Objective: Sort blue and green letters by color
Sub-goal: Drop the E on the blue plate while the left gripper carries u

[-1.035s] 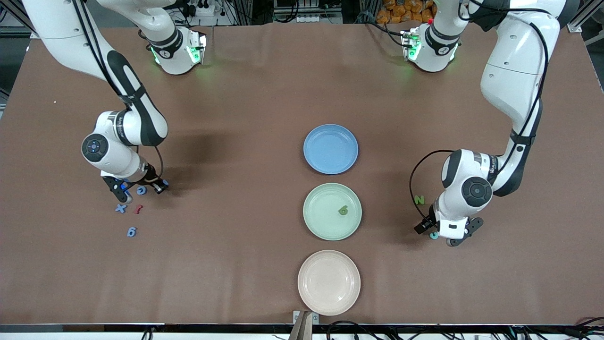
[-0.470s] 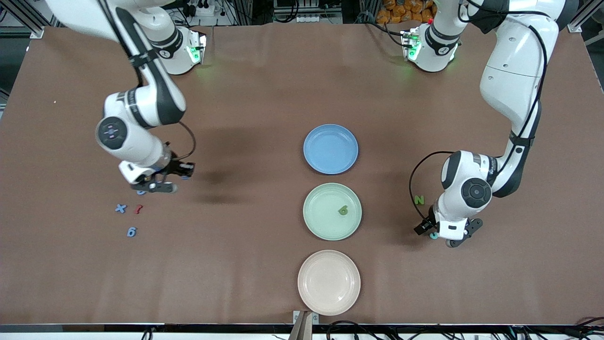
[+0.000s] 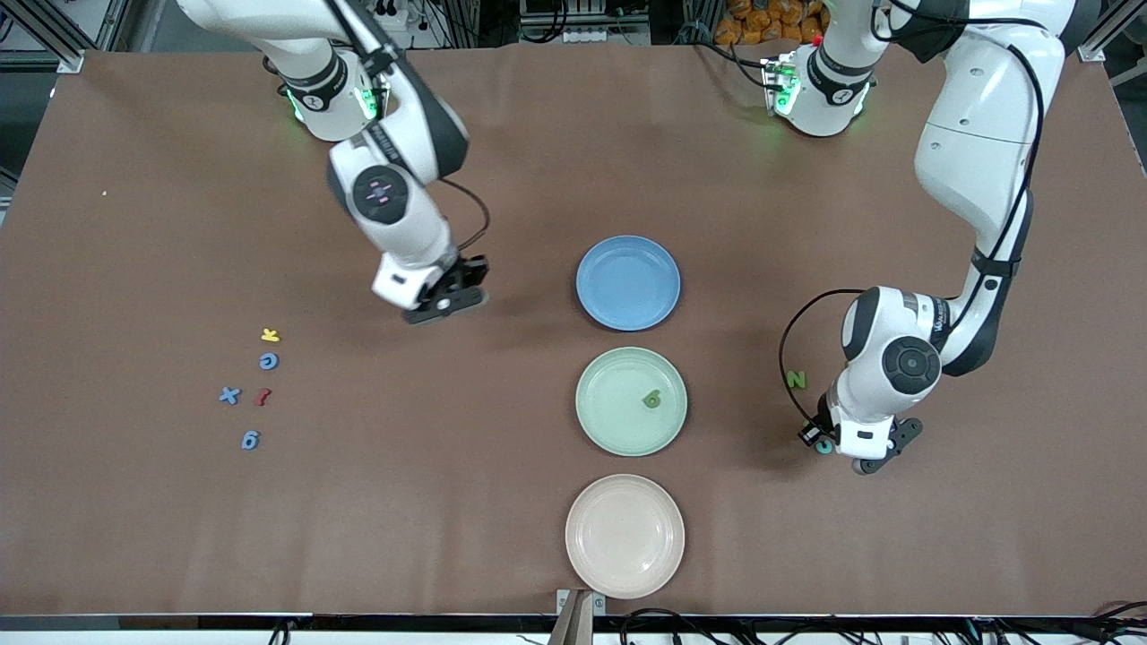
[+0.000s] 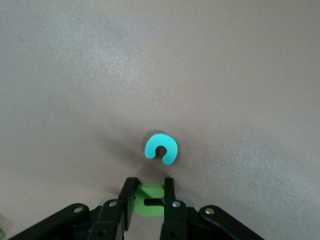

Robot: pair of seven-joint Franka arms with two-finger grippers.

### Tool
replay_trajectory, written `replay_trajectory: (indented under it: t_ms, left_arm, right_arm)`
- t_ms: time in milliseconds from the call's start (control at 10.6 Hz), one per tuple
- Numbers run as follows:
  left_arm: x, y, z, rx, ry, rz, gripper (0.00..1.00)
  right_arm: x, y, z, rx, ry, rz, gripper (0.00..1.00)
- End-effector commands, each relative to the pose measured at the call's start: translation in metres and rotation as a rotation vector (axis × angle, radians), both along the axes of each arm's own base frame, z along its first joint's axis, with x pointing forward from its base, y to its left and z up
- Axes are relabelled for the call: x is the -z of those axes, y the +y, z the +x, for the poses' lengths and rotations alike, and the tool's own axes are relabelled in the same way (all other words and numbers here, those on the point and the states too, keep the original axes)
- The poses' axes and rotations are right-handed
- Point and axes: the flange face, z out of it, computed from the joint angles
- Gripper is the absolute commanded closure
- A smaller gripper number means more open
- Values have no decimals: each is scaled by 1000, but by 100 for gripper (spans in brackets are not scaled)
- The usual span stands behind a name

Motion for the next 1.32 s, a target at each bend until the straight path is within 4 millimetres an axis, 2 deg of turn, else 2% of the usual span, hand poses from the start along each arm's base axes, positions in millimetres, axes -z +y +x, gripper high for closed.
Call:
replay_trajectory:
  t_ms: [0,188,376,564,658,753,941,1129,1223]
  left_arm:
    - [1,-4,-1,-22,-2,-13,100]
    - [-9,-13,1,-7,-17,-16,100]
    - [-29,-36,0,21,-44,-26,100]
    - [-48,-63,-4,18,-70,-36,100]
    - [-58,-88,-9,18,-83,-49,100]
    - [-64,-108,-15,6,-89,-61,100]
    - [-78,-154,-25,-25,-108,-93,100]
    - [-81,-203,-42,-56,-113,-115,100]
    - [-82,-219,-48,-60,-116,-121,100]
  right_arm:
    - [-7,91,-4,-109,-45,58,94]
    - [2,149,-15,-110,-57,145,94]
    - [28,196,-43,-138,-93,204,94]
    - [41,218,-64,-98,-99,226,94]
    - [37,225,-69,-48,-91,233,74]
    - [27,236,-79,1,-79,235,1]
    - [27,228,-84,22,-5,156,0]
    - [22,221,-82,28,5,141,0]
    - [12,200,-72,46,15,121,0]
